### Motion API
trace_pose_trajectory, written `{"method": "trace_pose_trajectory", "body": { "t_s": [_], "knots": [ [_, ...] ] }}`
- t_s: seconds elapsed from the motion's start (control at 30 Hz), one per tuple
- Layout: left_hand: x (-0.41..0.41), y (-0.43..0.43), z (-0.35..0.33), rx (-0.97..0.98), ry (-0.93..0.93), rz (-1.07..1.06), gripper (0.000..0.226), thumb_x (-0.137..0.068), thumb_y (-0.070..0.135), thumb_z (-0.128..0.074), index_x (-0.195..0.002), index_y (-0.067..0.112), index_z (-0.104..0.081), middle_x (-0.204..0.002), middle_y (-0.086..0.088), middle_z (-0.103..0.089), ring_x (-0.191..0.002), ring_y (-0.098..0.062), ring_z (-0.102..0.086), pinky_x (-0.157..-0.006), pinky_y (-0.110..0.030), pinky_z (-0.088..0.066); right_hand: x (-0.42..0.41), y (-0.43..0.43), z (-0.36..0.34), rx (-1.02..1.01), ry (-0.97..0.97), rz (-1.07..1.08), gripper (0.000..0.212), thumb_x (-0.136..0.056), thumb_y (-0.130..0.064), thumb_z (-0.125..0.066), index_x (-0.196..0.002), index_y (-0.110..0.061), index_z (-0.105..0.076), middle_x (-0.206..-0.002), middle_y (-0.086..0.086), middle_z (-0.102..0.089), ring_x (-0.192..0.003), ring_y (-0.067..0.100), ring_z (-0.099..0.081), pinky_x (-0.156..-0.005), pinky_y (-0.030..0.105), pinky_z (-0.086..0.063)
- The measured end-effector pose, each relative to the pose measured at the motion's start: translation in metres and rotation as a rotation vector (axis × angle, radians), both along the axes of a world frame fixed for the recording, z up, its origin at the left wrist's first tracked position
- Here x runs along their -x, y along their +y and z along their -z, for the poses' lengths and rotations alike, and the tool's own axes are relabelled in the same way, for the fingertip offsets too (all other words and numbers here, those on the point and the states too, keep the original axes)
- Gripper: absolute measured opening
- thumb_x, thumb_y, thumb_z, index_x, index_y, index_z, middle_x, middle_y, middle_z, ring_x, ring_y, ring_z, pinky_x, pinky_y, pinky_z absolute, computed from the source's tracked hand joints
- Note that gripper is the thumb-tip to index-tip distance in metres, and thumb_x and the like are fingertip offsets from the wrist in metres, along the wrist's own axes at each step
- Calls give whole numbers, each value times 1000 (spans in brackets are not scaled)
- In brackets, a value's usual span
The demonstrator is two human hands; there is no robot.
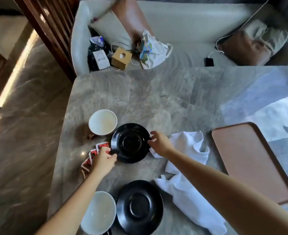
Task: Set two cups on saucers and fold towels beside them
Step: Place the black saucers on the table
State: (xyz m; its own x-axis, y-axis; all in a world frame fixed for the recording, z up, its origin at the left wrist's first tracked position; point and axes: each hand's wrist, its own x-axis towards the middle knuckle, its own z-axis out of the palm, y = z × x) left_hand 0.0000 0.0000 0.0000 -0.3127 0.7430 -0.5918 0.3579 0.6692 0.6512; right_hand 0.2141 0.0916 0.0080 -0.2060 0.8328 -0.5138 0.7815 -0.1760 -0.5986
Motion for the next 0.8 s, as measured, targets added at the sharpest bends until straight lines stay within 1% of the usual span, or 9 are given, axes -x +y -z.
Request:
{"method": "trace_pose_trajectory", "body": {
  "t_s": [0.13, 0.2, 0.27, 0.33, 0.4, 0.57, 0.67, 0.73, 0.8],
  "knots": [
    [-4, 8, 9, 44, 147, 22, 21, -88, 25, -57, -102, 16, -45, -62, 2, -64, -63, -18, -62, -53, -27, -39, -2, 1, 6, 12, 30, 14, 52, -88, -29, -57, -136, -19, -40, -110, 4, -67, -108, 21, -60, -87, 35, -48],
    [-9, 9, 13, 47, 155, 17, 18, -87, 21, -57, -92, 11, -43, -60, -2, -60, -64, -23, -64, -55, -32, -43, -3, 0, 9, -9, 32, 7, 52, -87, -30, -58, -135, -21, -40, -101, 0, -70, -104, 18, -61, -79, 35, -49],
    [-13, 12, 13, 41, 162, 6, 18, -87, 16, -57, -84, 14, -40, -66, -7, -59, -65, -27, -65, -64, -41, -51, -4, 3, 11, -32, 28, 0, 47, -86, -30, -57, -131, -25, -42, -99, -3, -70, -100, 17, -62, -77, 35, -50],
    [-14, 14, 14, 24, 143, -16, 16, -88, 13, -56, -86, 13, -40, -77, -13, -61, -61, -21, -66, -64, -41, -52, -3, 3, 12, -20, 26, -16, 42, -87, -28, -55, -128, -26, -44, -98, -2, -70, -98, 19, -63, -79, 39, -52],
    [-18, 17, 13, -8, 106, -48, 14, -89, 9, -54, -93, 12, -41, -86, -15, -64, -58, -16, -66, -57, -35, -49, -5, 6, 12, -20, 41, -9, 39, -88, -25, -53, -126, -24, -46, -96, -1, -70, -97, 20, -63, -78, 36, -51],
    [-40, 42, 8, -77, 20, -80, 18, -89, 5, -53, -97, 13, -40, -92, -15, -63, -58, -17, -65, -48, -30, -46, -24, 24, 10, -77, 111, 100, 34, -87, -17, -53, -121, -22, -53, -91, 0, -69, -89, 18, -63, -74, 32, -50],
    [-59, 67, 2, -115, 17, -62, 17, -88, 7, -54, -100, 10, -41, -91, -16, -62, -58, -18, -63, -58, -38, -50, -41, 45, 8, -107, 122, 185, 34, -85, -12, -55, -118, -21, -58, -78, -6, -61, -79, 14, -60, -66, 22, -43],
    [-73, 82, 0, -125, 17, -50, 17, -88, 7, -54, -102, 7, -44, -91, -17, -62, -58, -16, -61, -64, -38, -50, -52, 58, 9, -131, 96, 220, 34, -84, -11, -57, -117, -20, -60, -77, -5, -60, -80, 16, -60, -70, 23, -43],
    [-87, 92, -1, -122, -21, -51, 17, -89, 5, -52, -104, 8, -44, -92, -18, -61, -61, -14, -59, -63, -32, -48, -64, 68, 11, -141, 80, 275, 35, -83, -9, -57, -116, -19, -61, -79, -3, -59, -82, 20, -61, -76, 30, -48]
  ]
}}
